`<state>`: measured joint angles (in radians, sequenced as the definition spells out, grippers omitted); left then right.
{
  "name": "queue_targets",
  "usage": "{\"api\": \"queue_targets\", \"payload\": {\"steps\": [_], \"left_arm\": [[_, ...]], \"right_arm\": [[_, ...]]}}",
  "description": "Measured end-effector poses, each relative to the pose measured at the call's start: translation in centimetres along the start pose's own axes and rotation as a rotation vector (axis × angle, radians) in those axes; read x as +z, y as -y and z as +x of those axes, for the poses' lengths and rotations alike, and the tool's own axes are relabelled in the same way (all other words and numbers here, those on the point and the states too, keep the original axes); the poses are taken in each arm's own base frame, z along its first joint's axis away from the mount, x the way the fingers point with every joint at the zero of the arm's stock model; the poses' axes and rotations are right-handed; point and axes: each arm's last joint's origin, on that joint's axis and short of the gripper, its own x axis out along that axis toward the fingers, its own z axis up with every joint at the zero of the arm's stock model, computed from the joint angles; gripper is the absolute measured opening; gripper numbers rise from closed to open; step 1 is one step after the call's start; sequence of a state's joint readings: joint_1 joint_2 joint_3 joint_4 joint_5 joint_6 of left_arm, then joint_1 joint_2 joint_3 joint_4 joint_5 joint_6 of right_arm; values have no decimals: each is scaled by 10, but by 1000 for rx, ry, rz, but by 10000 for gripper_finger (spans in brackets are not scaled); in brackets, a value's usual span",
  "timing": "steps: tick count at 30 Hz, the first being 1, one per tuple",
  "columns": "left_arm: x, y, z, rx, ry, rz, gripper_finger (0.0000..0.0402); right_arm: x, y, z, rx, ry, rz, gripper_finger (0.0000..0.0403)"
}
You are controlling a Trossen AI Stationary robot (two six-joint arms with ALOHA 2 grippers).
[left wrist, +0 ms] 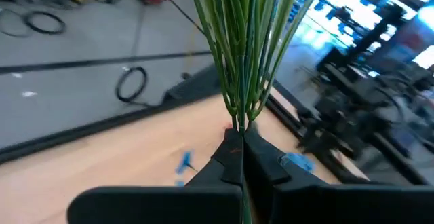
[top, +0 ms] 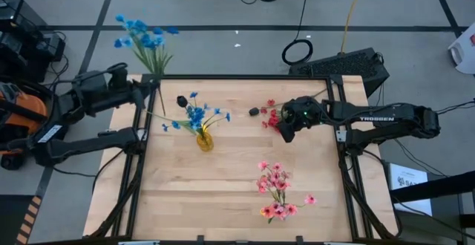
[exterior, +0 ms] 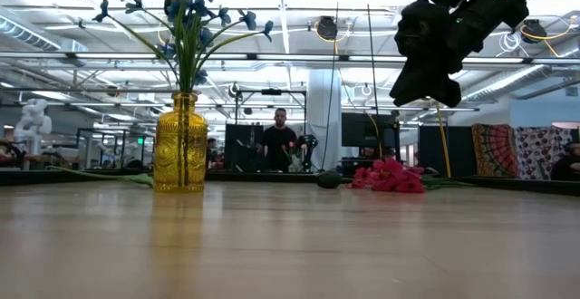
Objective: Sort flowers into vase by color
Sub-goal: Put the blue flowers into the yellow vase
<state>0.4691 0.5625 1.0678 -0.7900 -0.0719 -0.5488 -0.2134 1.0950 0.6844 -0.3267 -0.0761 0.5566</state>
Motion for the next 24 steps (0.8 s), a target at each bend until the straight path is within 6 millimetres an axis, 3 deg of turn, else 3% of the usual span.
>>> {"api": "queue_targets", "payload": {"steps": [4,16,24], "left_arm": [[3,12,7,-133,39,-4,0],[-2,71,67,-381,121,50,0],[-8,110,56,-437,155,34,0]], "right_arm": [[-2,-3,0,9,-7,-17,83],[-5,-7,0,28,-20,-72,83],[-7,-6,0,16,-46,-81,83]]}}
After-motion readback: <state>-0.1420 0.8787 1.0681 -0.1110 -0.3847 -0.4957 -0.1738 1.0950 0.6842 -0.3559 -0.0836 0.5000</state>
